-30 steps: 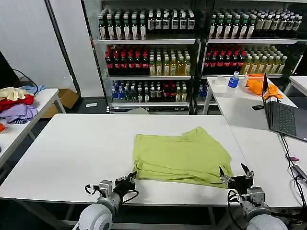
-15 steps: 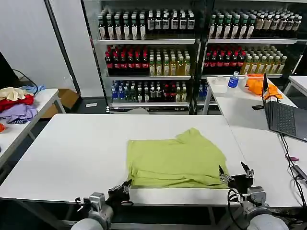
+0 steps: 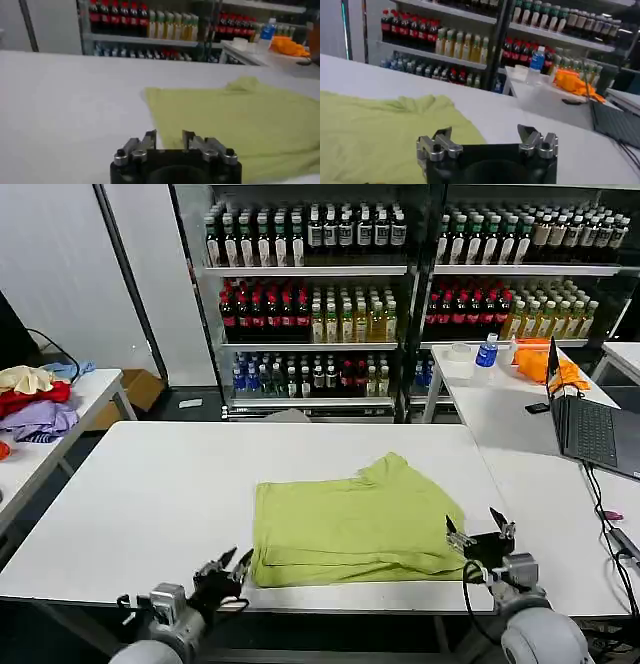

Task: Fold and organize the clothes.

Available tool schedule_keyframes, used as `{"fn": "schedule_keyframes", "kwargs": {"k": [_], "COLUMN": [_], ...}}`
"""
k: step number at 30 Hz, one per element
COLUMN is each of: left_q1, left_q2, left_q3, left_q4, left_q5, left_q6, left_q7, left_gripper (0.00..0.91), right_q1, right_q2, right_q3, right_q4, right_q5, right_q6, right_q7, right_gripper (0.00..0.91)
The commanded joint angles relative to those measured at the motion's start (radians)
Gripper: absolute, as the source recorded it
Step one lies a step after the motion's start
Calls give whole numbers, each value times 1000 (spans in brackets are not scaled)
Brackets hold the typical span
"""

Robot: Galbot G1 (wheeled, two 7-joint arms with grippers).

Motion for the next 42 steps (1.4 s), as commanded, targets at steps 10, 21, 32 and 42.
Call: {"fn": "schedule_keyframes", "kwargs": {"k": [10,21,32,42], "left_q1": [-679,-809,-765,-739], "left_q2": [18,-56,-72,-89], "left_q3": [268,366,389,379], "left_q4": [494,663,667,675], "left_q5": [-147,-160,-167,-192], "left_q6": [65,81,88,77], "left_q7": [-108,-126,-123,-114], "left_gripper": [907,907,514,40], "right_q1": [620,805,823,815], "right_q2": [66,178,242,288], "right_q3": [-298,-372,-387,-374], "right_q4": [-538,-835,-953,-1001], "right_q5": [164,166,170,232], "right_q6": [-82,-78,-86,-86], "right_q7": [23,10,-10,-9], "right_gripper": [907,907,826,0]}}
